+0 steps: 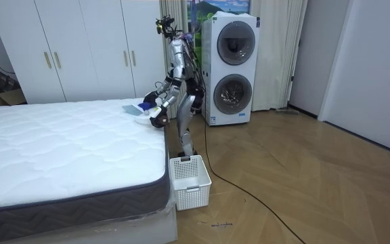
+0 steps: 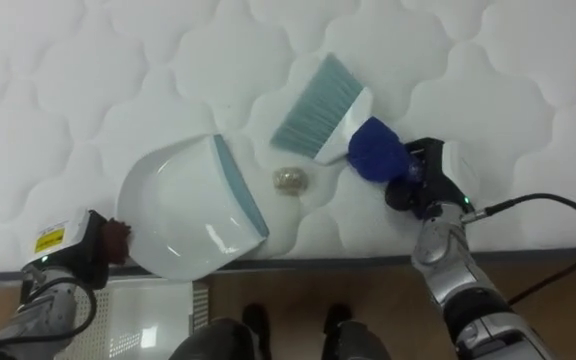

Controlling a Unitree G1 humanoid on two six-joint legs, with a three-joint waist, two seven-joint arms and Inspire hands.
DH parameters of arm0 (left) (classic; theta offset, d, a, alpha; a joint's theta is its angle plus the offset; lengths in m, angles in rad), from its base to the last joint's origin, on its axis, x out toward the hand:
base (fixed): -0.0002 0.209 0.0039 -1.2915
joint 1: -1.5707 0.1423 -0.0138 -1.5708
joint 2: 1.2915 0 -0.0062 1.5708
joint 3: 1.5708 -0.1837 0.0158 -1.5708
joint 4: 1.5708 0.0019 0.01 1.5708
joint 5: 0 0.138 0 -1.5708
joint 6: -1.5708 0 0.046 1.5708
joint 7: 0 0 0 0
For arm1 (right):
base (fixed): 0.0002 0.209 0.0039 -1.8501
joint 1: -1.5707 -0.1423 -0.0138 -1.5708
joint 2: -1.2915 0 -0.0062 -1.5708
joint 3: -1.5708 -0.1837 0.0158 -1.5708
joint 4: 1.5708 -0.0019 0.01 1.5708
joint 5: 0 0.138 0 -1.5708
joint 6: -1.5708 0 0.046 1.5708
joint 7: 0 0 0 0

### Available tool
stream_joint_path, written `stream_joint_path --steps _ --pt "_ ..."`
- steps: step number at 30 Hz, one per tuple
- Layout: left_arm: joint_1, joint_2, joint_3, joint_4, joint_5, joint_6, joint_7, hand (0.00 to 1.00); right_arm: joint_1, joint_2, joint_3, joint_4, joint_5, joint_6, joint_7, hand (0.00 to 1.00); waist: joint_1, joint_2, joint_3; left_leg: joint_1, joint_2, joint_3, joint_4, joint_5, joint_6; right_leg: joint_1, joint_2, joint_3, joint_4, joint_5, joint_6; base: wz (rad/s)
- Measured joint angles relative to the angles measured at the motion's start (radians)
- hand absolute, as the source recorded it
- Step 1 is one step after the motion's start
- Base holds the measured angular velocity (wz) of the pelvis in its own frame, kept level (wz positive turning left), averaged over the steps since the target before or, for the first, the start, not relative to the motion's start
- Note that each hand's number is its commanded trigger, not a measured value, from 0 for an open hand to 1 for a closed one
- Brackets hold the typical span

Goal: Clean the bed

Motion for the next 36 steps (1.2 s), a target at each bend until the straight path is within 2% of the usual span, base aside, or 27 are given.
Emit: stream_joint_path --steps 5,13,18,21,22,23,27,30,32,33,35,36 --pt "0.0 -0.002 -0.01 -0.001 0.004 0.01 -0.005 1.0 -0.002 -0.001 0.0 -0.002 -0.001 0.005 0.014 1.0 0.0 -0.004 0.0065 -0.003 -0.002 -0.004 -0.004 -0.001 -0.001 -0.005 -0.002 0.0 0.003 -0.002 0.0 0.0" --pt "-0.001 -0.005 -0.01 -0.008 -0.001 0.018 -0.004 1.0 0.007 -0.011 -0.001 -0.002 -0.001 -0.003 -0.003 1.0 -0.004 -0.004 0.0064 -0.003 -0.007 -0.003 -0.007 -0.001 -0.001 -0.006 -0.009 -0.001 0.009 -0.006 0.001 0.02" --pt "-0.02 -0.004 -0.009 -0.023 -0.002 0.006 0.001 1.0 0.019 -0.025 -0.025 0.001 0.003 -0.011 -0.024 1.0 -0.004 -0.011 0.005 -0.005 -0.008 -0.004 -0.009 0.002 0.003 0.002 -0.02 -0.019 0.008 -0.011 0.007 0.12" --pt "-0.03 0.009 -0.009 -0.025 0.0 0.006 0.002 1.0 0.019 -0.034 -0.034 0.001 0.001 -0.016 -0.02 1.0 -0.01 -0.036 0.006 -0.007 -0.027 -0.01 -0.011 0.003 0.006 -0.013 -0.04 -0.014 0.037 -0.025 0.012 0.11" --pt "-0.035 0.017 -0.009 -0.029 0.002 0.009 0.002 1.0 0.019 -0.039 -0.034 0.0 -0.008 -0.018 -0.019 1.0 -0.011 -0.054 0.0054 -0.009 -0.041 -0.009 -0.009 0.003 0.007 -0.027 -0.056 -0.009 0.063 -0.038 0.016 0.13" --pt "-0.04 0.025 -0.01 -0.034 0.007 0.013 0.002 1.0 0.016 -0.045 -0.035 0.0 -0.025 -0.018 -0.019 1.0 -0.011 -0.066 0.0101 -0.01 -0.043 -0.001 -0.002 0.001 0.011 -0.032 -0.063 -0.005 0.079 -0.045 0.017 0.1" --pt "-0.044 0.047 -0.012 -0.041 0.019 0.02 0.002 1.0 0.004 -0.075 -0.034 0.0 -0.091 -0.018 -0.019 1.0 -0.008 -0.085 0.0094 -0.02 -0.046 0.0 0.015 -0.003 0.018 -0.043 -0.072 -0.006 0.095 -0.046 0.018 0.02" --pt "-0.045 0.074 -0.014 -0.047 0.037 0.02 0.002 1.0 -0.025 -0.119 -0.032 0.005 -0.214 -0.013 -0.019 1.0 -0.003 -0.106 0.0104 -0.022 -0.046 0.0 0.023 -0.005 0.021 -0.044 -0.07 0.0 0.098 -0.045 0.022 -0.01" --pt "-0.044 0.114 -0.014 -0.077 0.08 0.025 0.002 1.0 -0.042 -0.17 -0.031 -0.001 -0.34 -0.009 -0.02 1.0 0.001 -0.133 0.0089 -0.023 -0.044 -0.002 0.023 -0.005 0.021 -0.043 -0.065 0.003 0.096 -0.044 0.023 0.0" --pt "-0.044 0.122 -0.014 -0.082 0.091 0.025 0.002 1.0 -0.046 -0.183 -0.031 -0.001 -0.368 -0.006 -0.02 1.0 0.002 -0.139 0.008 -0.023 -0.042 -0.002 0.024 -0.005 0.021 -0.042 -0.062 0.003 0.093 -0.042 0.024 0.0" --pt "-0.045 0.15 -0.014 -0.097 0.126 0.031 0.001 1.0 -0.06 -0.237 -0.019 -0.011 -0.467 0.014 -0.021 1.0 0.006 -0.159 0.0074 -0.023 -0.038 -0.002 0.024 -0.004 0.022 -0.038 -0.05 0.004 0.084 -0.035 0.025 -0.05" --pt "-0.045 0.154 -0.014 -0.098 0.135 0.032 0.001 1.0 -0.061 -0.25 -0.011 -0.016 -0.488 0.025 -0.021 1.0 0.008 -0.163 0.0074 -0.023 -0.037 -0.002 0.023 -0.004 0.023 -0.037 -0.049 0.004 0.079 -0.032 0.025 -0.06"
